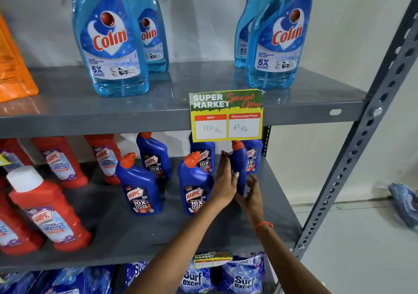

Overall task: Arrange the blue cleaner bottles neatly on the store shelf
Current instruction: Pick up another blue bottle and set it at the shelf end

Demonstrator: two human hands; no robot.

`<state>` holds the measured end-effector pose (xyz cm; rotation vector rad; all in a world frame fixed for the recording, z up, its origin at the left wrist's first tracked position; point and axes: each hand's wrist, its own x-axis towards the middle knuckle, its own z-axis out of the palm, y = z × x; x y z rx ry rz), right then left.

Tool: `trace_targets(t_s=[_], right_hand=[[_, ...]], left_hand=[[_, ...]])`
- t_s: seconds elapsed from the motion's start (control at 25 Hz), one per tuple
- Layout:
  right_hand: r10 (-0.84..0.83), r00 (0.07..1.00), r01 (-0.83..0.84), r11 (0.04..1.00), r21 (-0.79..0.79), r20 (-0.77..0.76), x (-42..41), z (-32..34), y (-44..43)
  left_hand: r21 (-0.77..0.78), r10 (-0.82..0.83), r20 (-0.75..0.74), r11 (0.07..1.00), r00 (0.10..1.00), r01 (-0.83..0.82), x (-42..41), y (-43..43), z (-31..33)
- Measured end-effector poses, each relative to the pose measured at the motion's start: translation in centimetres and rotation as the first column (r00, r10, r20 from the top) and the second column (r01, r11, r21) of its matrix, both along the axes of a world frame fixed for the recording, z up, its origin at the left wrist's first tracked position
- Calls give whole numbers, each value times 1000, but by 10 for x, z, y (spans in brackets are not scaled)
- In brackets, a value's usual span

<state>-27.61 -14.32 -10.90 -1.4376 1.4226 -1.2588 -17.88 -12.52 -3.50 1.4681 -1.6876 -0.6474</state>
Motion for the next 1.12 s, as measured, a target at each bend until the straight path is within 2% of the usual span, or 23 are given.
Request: trace_targets(t_s=[0.2,0.44,0.56,0.64,0.72,0.84,0.88,1.0,1.04,1.12], right_hand=[[157,987,-157,987,37,-14,-5,4,-16],[136,990,-135,991,26,-41,-13,-6,-13],[222,971,-219,975,49,-88,-25,-3,-6],[276,958,-270,959,84,-72,-32,-2,2],[262,964,-259,962,86,-35,-37,1,9],[175,984,-176,983,58,25,-41,12,20],[156,988,-155,987,50,-10,-41,15,24],[55,943,-48,998,31,-328,-29,13,36],[15,923,-16,1000,1,-385,-25,12,39],[-4,936,-8,999,-35,-351,-26,11,40]], left_hand=[[32,35,-34,999,999,-34,1,-9,-1],[113,23,-52,993,998,-17,4,-14,7],[143,-66,30,988,997,61,12,-21,21],[183,-150,75,974,986,134,18,-25,31],[188,-176,89,969,980,157,18,-27,38],[90,-19,56,996,998,14,4,-22,37],[52,57,52,997,997,-60,-2,-21,35],[5,216,39,976,976,-216,-17,-16,27],[5,243,44,970,969,-244,-19,-16,27],[40,230,21,972,973,-231,-19,-19,28]])
